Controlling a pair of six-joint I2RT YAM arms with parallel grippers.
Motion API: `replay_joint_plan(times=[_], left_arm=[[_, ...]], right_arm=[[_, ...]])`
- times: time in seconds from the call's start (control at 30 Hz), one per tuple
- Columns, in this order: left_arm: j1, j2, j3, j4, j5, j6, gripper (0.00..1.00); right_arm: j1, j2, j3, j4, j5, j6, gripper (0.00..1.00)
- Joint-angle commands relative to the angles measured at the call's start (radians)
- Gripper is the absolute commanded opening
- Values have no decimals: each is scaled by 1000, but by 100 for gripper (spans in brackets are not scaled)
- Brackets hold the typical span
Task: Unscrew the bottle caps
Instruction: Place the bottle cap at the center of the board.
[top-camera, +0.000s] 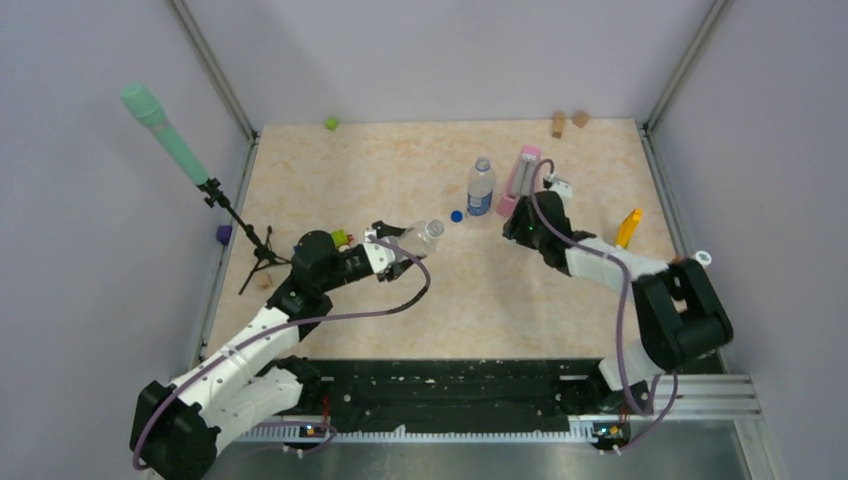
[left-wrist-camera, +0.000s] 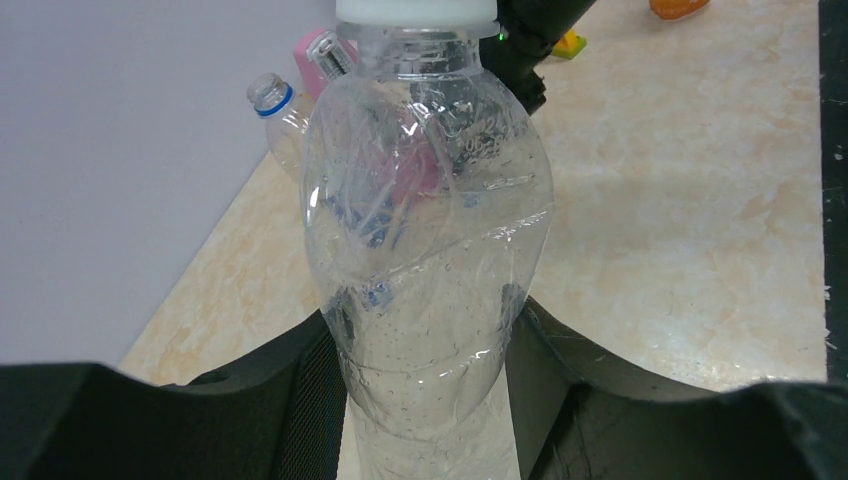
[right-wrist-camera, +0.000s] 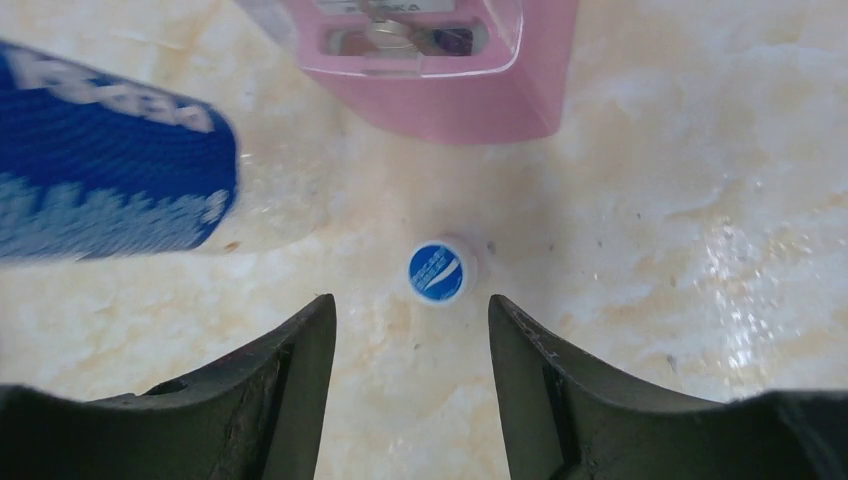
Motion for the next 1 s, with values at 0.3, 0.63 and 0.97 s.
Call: replay_joint_plan(times=[0.3, 0.63, 0.97], left_arm=[[-3, 146, 108, -41, 276, -65, 0], [-94, 296, 220, -147, 177, -29, 0], [-111, 322, 208, -89, 152, -43, 0]], right_arm=[[-8, -740, -243, 184, -509, 63, 55], [178, -781, -57, 70, -567, 62, 57], [257, -700, -24, -25, -503, 20, 58]])
